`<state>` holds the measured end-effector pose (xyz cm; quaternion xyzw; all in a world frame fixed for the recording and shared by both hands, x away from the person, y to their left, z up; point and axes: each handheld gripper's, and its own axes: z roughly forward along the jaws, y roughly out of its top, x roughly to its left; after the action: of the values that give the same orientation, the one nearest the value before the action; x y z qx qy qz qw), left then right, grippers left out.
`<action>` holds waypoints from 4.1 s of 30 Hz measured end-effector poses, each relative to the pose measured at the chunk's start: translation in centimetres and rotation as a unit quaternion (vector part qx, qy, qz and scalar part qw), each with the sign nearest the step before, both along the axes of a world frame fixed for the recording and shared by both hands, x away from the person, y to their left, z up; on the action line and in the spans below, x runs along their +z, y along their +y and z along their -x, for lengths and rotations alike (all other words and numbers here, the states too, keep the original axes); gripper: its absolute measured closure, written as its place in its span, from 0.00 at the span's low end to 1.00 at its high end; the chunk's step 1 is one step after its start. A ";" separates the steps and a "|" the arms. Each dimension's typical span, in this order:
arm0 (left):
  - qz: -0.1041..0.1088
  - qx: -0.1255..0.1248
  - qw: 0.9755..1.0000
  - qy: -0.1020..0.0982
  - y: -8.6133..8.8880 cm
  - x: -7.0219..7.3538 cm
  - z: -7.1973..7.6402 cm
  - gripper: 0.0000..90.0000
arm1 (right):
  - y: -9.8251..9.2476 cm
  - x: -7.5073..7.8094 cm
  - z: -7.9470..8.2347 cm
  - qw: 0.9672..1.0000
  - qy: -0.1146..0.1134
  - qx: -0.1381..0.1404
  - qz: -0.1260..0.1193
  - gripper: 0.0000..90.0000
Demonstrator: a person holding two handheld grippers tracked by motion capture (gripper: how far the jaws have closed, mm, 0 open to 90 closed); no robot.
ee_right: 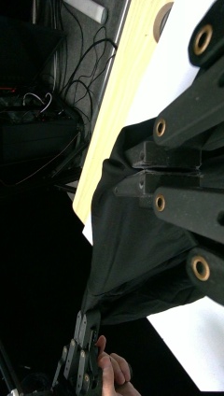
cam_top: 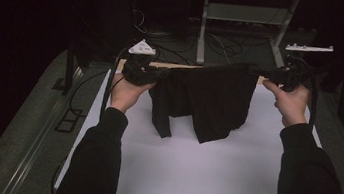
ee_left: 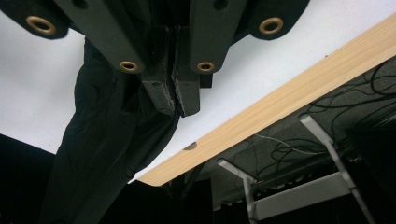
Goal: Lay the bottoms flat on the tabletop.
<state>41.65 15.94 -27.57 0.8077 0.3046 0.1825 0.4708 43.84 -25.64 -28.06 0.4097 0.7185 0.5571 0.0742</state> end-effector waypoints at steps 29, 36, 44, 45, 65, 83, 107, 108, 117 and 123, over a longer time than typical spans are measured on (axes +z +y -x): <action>-0.026 0.005 1.000 -0.002 0.8 0.3 0.6 0.96 | 2.1 0.9 -0.3 0.999 -0.012 0.025 0.026 0.97; -0.013 -0.007 1.000 0.027 1.4 -2.6 1.5 0.96 | 0.8 -3.1 0.6 0.999 0.030 0.031 0.017 0.97; -0.021 -0.029 0.998 0.048 1.2 -4.6 2.7 0.96 | 0.5 -6.3 2.1 0.997 0.059 0.054 0.001 0.96; -0.015 -0.027 0.998 0.052 1.3 -4.8 2.7 0.96 | 0.3 -6.5 2.2 0.997 0.061 0.053 -0.001 0.96; -0.027 -0.092 0.981 0.168 1.8 -13.5 7.8 0.95 | 0.0 -13.5 7.3 0.982 0.167 0.090 -0.015 0.91; -0.008 -0.106 0.975 0.195 3.2 -15.5 10.7 0.64 | -0.8 -16.6 10.8 0.975 0.207 0.055 0.055 0.69; 0.005 -0.048 0.995 0.091 -0.3 -8.6 1.1 0.24 | -3.2 -16.1 10.0 0.988 0.152 -0.004 0.036 0.32; 0.005 -0.045 0.995 0.092 -0.5 -8.5 0.4 0.24 | -3.4 -16.2 9.9 0.988 0.150 -0.008 0.035 0.30; -0.019 -0.023 0.993 0.116 -2.3 -10.3 -5.1 0.24 | -4.6 -16.3 9.4 0.990 0.139 -0.023 0.016 0.26; -0.012 -0.008 0.991 0.133 -2.9 -12.0 -7.0 0.24 | -4.9 -16.2 9.3 0.991 0.134 -0.025 0.016 0.25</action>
<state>48.65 13.05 -39.60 0.8327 0.3562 0.0733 0.4177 34.55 -30.49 -44.31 0.4970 0.7205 0.4836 -0.0020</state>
